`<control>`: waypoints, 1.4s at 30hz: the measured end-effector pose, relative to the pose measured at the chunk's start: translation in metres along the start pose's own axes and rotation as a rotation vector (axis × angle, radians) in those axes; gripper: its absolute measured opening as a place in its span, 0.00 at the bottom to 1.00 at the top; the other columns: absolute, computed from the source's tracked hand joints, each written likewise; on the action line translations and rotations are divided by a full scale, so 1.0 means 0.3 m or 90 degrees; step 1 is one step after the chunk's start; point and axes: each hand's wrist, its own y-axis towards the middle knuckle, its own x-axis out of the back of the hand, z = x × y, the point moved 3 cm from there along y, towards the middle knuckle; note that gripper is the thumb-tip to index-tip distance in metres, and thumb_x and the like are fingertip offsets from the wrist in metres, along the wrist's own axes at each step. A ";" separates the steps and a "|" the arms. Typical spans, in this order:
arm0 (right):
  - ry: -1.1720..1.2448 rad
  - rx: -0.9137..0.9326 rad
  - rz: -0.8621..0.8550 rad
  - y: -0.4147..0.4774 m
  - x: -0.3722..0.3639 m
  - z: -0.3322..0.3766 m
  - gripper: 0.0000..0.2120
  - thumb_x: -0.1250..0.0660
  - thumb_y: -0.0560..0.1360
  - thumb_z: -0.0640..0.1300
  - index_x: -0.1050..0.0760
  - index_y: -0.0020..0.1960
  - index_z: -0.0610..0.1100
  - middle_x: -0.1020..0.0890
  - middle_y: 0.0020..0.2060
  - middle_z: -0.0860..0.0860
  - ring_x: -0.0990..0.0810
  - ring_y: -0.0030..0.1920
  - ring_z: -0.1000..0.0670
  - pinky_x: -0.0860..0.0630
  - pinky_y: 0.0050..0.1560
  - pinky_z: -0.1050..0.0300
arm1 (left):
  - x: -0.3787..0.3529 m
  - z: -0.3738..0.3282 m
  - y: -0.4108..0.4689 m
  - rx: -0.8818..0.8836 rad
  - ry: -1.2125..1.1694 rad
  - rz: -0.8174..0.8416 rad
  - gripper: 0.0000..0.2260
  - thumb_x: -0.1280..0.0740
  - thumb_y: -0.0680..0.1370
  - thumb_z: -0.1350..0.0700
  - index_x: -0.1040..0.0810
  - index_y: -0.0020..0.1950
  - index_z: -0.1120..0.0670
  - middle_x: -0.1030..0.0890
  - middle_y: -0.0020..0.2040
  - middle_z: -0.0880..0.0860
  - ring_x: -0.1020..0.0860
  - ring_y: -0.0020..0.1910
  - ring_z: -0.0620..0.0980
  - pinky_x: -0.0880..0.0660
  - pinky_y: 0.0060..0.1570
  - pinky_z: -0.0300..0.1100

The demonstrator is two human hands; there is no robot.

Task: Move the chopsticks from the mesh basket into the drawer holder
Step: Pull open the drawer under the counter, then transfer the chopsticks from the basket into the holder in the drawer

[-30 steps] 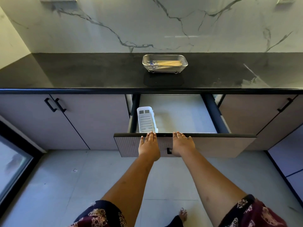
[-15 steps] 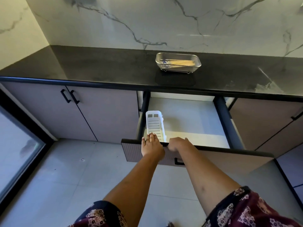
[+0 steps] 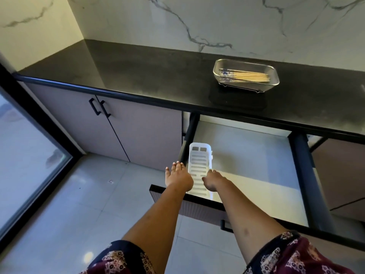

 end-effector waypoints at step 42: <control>0.953 -0.103 -0.504 0.510 1.007 0.621 0.24 0.48 0.83 0.48 0.42 0.77 0.43 0.36 0.75 0.45 0.36 0.74 0.43 0.36 0.69 0.49 | 0.881 0.023 0.838 -0.407 -0.006 -0.165 0.25 0.54 0.83 0.52 0.58 0.78 0.56 0.58 0.79 0.51 0.62 0.77 0.49 0.64 0.74 0.51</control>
